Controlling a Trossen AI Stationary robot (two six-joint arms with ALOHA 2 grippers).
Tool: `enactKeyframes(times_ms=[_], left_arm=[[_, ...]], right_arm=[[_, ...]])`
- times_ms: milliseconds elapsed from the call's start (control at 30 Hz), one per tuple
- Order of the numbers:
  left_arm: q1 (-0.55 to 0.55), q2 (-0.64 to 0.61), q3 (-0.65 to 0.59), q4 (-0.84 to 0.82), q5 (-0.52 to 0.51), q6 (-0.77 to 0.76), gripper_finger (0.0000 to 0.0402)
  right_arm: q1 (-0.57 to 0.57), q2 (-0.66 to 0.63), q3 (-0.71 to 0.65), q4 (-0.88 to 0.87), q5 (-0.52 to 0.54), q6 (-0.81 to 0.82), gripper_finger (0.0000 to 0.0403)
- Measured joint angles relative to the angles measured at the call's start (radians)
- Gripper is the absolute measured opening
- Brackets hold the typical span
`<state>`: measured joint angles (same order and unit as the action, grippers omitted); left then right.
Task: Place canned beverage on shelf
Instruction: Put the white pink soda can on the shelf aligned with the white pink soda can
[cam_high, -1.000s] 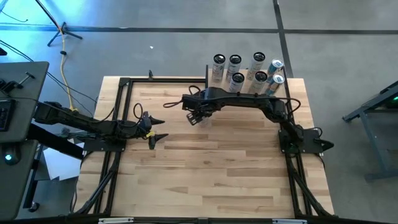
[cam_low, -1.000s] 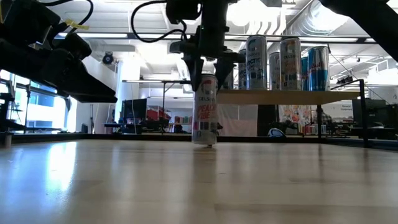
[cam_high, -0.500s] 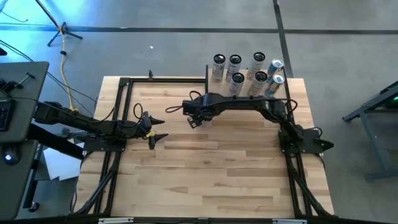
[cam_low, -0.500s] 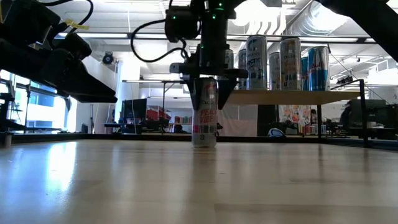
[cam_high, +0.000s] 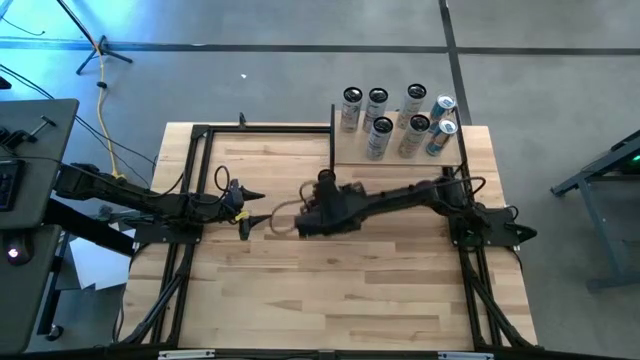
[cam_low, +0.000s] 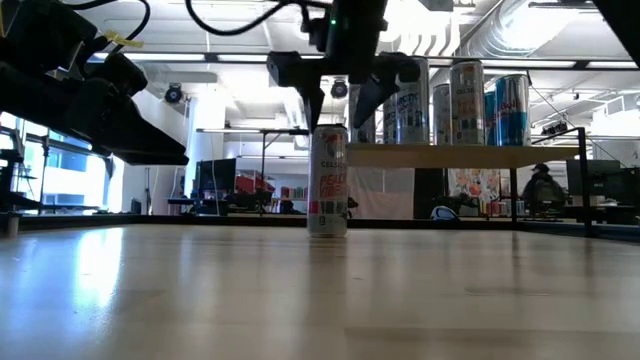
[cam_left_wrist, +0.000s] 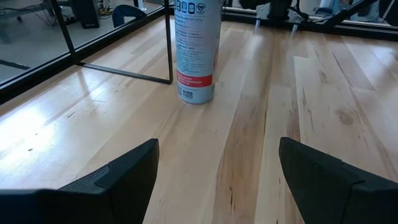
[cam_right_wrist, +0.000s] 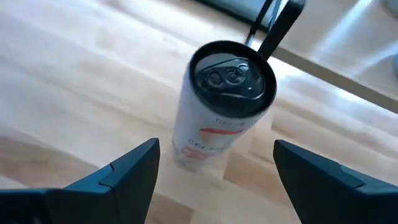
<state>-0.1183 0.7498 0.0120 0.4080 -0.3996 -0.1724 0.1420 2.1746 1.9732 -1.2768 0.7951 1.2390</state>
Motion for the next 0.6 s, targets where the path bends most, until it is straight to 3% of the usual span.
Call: enactKeyframes(times_ms=[333,600], left_arm=[[0.000,0.000,0.000,0.000,0.000,0.000,0.0305],[0.000,0.000,0.000,0.000,0.000,0.000,0.0305]], right_arm=[[0.096,0.000,-0.256,0.249,0.386,0.193,0.0300],[0.088,0.000,-0.379,0.387,0.474,0.230,0.0300]])
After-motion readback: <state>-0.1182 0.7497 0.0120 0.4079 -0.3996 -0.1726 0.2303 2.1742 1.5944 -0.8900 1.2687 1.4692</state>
